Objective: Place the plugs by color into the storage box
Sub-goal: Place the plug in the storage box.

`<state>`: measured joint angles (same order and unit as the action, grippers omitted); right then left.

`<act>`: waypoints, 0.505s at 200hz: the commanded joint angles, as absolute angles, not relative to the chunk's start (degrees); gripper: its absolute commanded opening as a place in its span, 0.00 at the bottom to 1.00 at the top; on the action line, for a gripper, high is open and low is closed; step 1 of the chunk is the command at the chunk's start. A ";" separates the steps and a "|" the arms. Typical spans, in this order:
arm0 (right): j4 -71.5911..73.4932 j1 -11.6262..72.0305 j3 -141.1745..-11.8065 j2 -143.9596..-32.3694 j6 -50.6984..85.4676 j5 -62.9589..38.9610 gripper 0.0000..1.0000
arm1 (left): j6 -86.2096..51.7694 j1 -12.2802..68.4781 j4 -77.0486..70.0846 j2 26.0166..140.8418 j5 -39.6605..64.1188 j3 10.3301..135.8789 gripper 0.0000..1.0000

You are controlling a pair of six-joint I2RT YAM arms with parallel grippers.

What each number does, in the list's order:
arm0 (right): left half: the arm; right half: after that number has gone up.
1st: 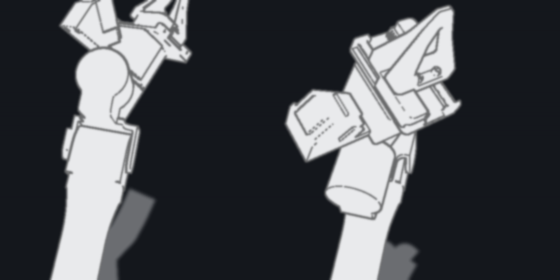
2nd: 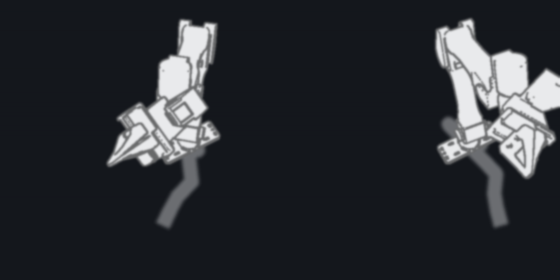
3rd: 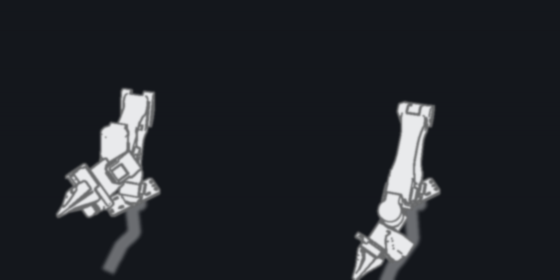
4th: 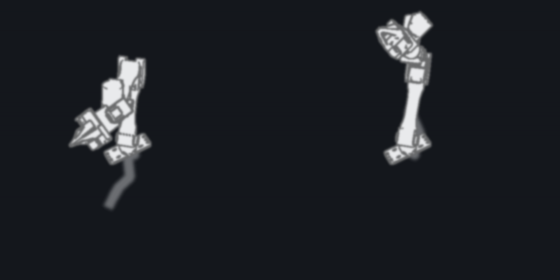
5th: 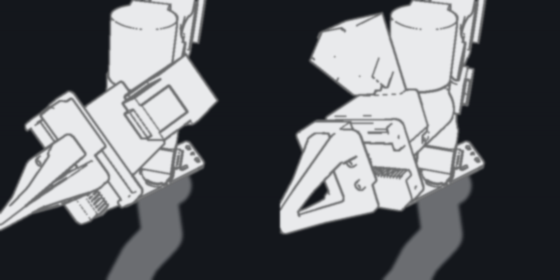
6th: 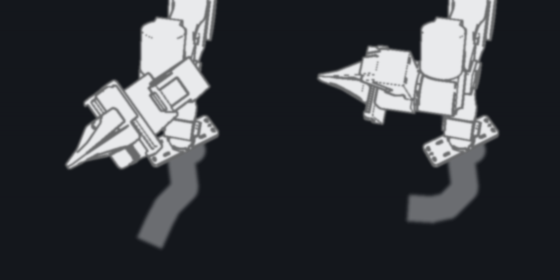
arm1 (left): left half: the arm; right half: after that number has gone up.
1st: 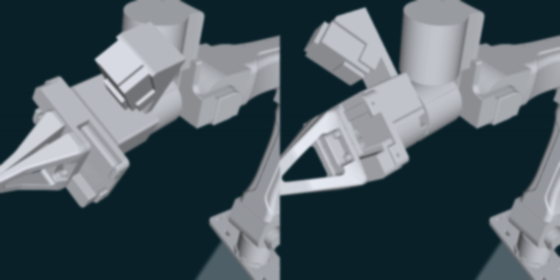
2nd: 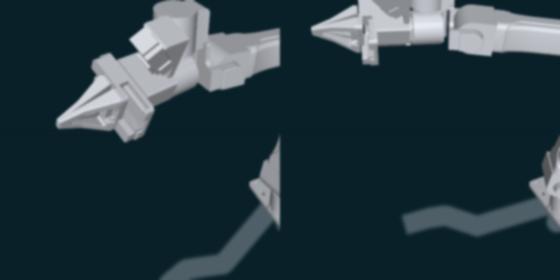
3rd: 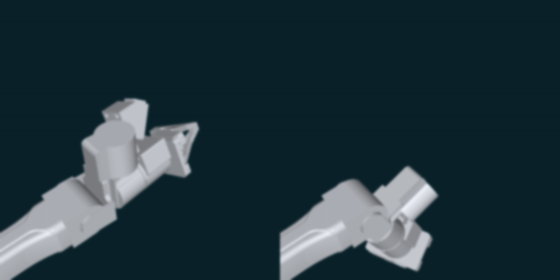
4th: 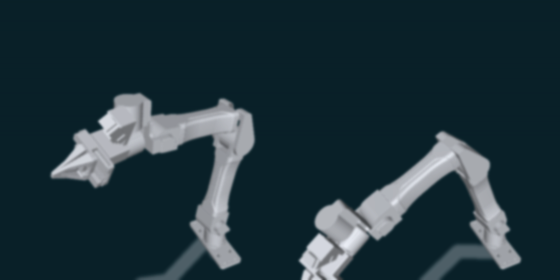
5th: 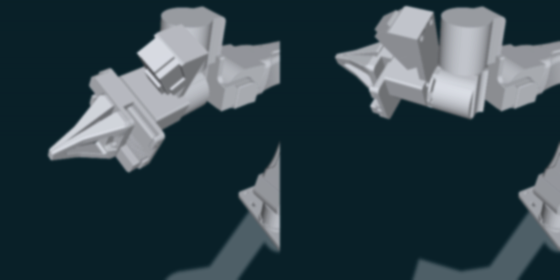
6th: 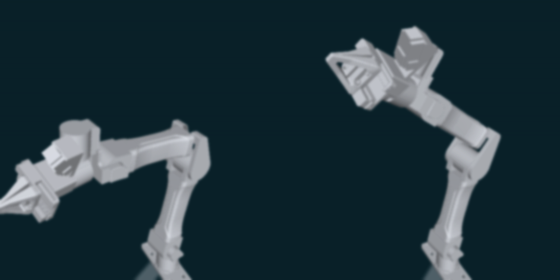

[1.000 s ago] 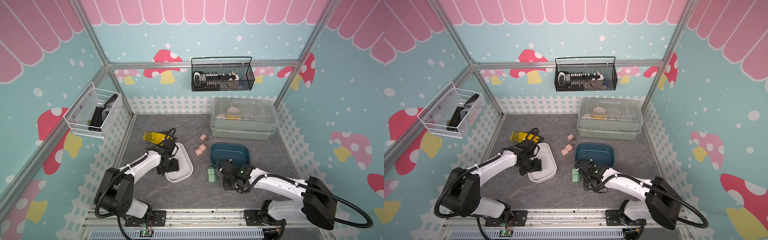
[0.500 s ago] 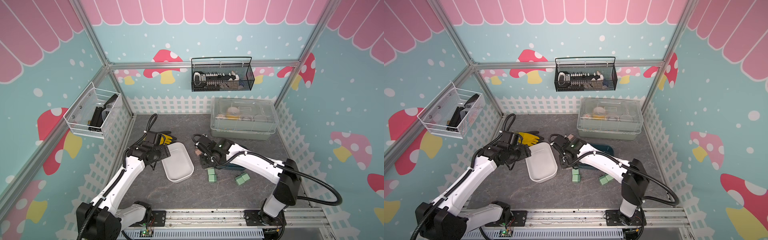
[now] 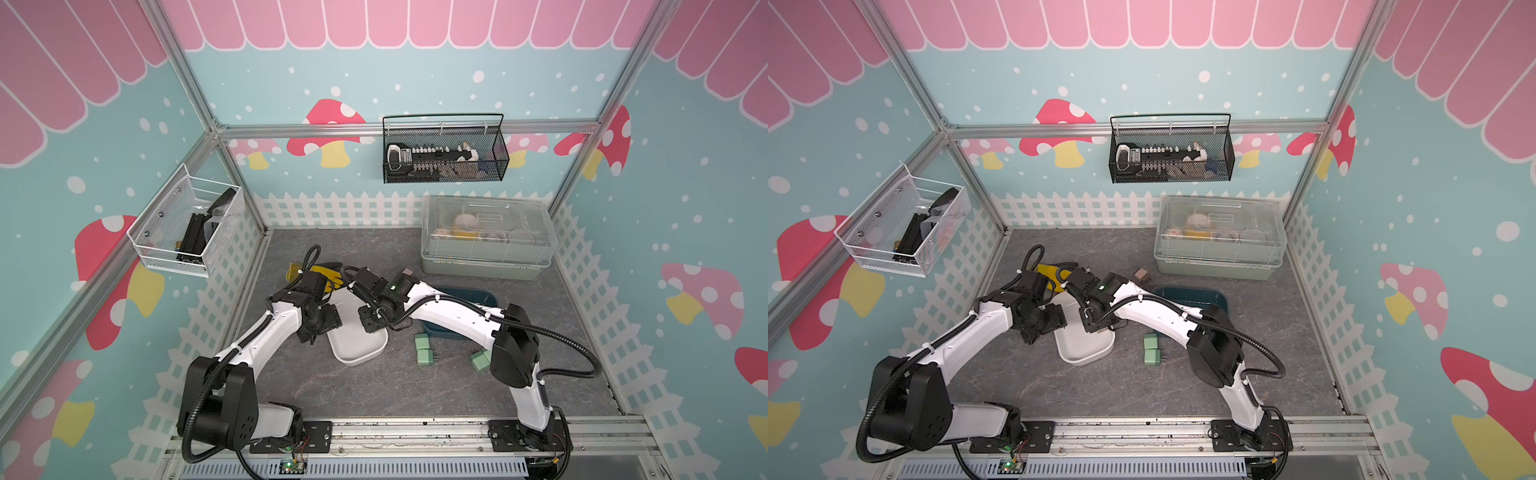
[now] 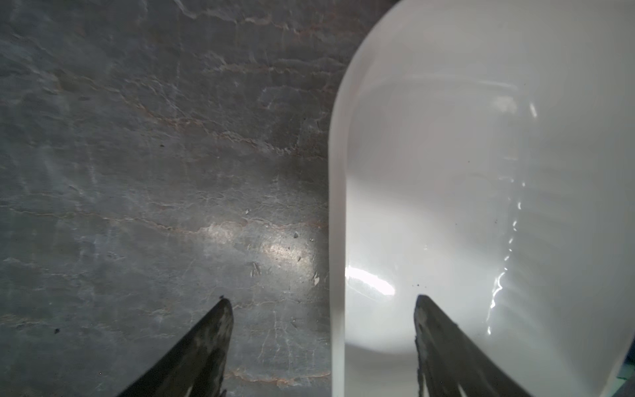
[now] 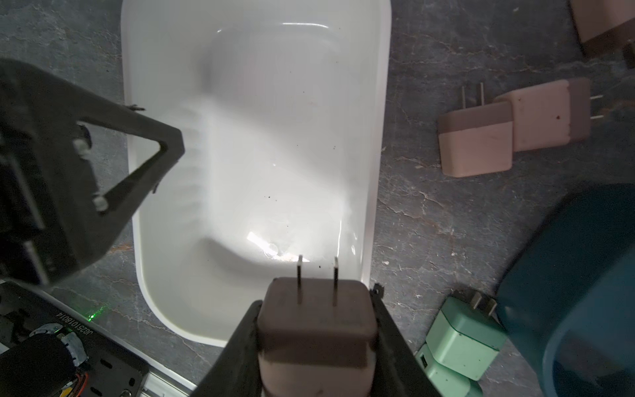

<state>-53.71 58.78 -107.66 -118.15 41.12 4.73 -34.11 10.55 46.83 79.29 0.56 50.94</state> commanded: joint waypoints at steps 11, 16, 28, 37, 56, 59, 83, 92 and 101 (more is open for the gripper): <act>-51.04 59.10 -109.86 -121.38 40.78 3.67 0.34 | -35.31 9.38 44.16 78.05 2.11 51.54 0.79; -50.89 59.13 -110.22 -122.05 40.78 3.61 0.34 | -35.40 9.25 44.40 77.73 1.92 51.74 0.79; -50.20 59.22 -110.84 -123.65 40.62 3.38 0.34 | -35.49 8.91 45.59 77.22 0.67 52.27 0.80; -49.80 59.38 -111.37 -124.84 40.44 3.50 0.34 | -35.74 8.47 46.29 76.94 0.03 52.30 0.80; -49.75 59.69 -112.78 -127.80 39.93 3.40 0.34 | -36.34 7.12 46.67 76.32 -0.17 51.44 0.80; -49.79 59.79 -112.96 -128.09 39.83 3.44 0.34 | -36.52 6.98 46.65 76.25 -0.13 51.30 0.80; -49.75 60.11 -113.54 -130.86 39.25 3.89 0.34 | -36.31 5.65 46.75 76.24 0.09 51.24 0.80; -49.77 60.19 -113.71 -131.64 38.94 4.33 0.34 | -36.36 5.12 46.84 76.10 0.41 51.15 0.80; -49.74 60.20 -113.82 -132.25 38.60 4.65 0.34 | -36.47 4.64 46.85 76.03 0.65 51.07 0.80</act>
